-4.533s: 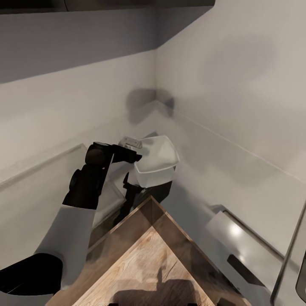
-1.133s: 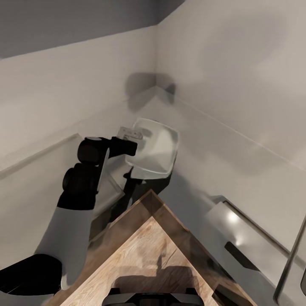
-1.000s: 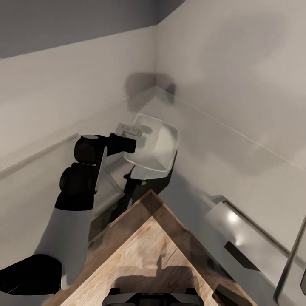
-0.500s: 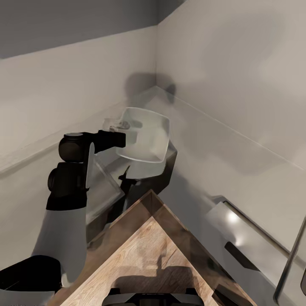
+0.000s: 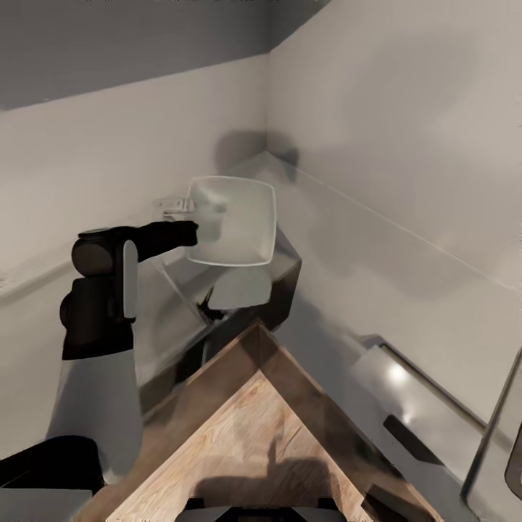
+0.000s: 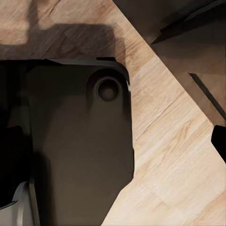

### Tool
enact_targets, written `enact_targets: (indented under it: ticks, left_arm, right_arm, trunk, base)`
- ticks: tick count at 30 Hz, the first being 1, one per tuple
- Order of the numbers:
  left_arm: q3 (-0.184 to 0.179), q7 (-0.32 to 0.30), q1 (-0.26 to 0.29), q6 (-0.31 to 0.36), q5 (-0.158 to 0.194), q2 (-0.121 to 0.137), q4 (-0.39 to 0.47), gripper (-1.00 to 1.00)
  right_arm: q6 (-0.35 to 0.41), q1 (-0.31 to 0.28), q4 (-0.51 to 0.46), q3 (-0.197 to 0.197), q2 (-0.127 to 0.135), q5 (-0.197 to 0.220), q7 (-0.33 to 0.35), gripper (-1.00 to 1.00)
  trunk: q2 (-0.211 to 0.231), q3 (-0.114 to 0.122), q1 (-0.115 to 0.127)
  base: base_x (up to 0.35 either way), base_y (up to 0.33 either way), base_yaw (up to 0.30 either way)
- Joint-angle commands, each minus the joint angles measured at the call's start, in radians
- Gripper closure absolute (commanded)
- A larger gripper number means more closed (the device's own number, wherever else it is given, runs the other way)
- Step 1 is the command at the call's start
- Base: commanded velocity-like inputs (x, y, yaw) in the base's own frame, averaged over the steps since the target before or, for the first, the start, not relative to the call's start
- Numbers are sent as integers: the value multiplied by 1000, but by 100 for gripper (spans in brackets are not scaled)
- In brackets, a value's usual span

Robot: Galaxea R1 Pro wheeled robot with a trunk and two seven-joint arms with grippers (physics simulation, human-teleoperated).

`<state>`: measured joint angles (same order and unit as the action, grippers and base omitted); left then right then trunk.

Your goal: In the kitchen, take the Vidalia onion out of the sink, dice it on the chopping board with the paring knife, put the diced onion into the bowl on the countertop, then place both the paring knife and the chopping board into the sink.

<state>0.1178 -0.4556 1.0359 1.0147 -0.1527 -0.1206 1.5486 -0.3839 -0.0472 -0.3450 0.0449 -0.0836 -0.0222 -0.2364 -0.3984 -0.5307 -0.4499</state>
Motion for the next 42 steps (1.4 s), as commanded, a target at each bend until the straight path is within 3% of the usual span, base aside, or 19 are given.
enact_targets:
  ticks: [1,6,15,18,24,42]
  left_arm:
    - [3,-11,1,4,4,2,1,100]
    - [3,-11,1,4,24,10,1,100]
    - [5,-11,1,4,27,27,1,100]
    - [28,-11,1,4,28,30,1,100]
    - [55,-12,1,5,31,32,1,100]
    - [60,-12,1,5,32,32,1,100]
  right_arm:
    - [-1,0,1,5,0,-2,-8,-100]
    - [-1,0,1,5,0,-2,-9,-100]
    - [-1,0,0,4,1,-4,-9,-100]
    - [-1,0,0,4,1,-4,-9,-100]
    - [-1,0,0,4,2,-4,-9,-100]
    - [-3,0,0,4,1,-4,-9,-100]
  trunk:
    - [-2,0,0]
    - [-2,8,0]
    - [-2,21,0]
    - [-2,25,0]
    - [-2,34,0]
    - [-2,59,0]
  base:
    - [-286,0,0]
    - [-319,0,56]
    - [-334,0,167]
    - [-336,0,183]
    - [-336,0,184]
    - [-336,11,176]
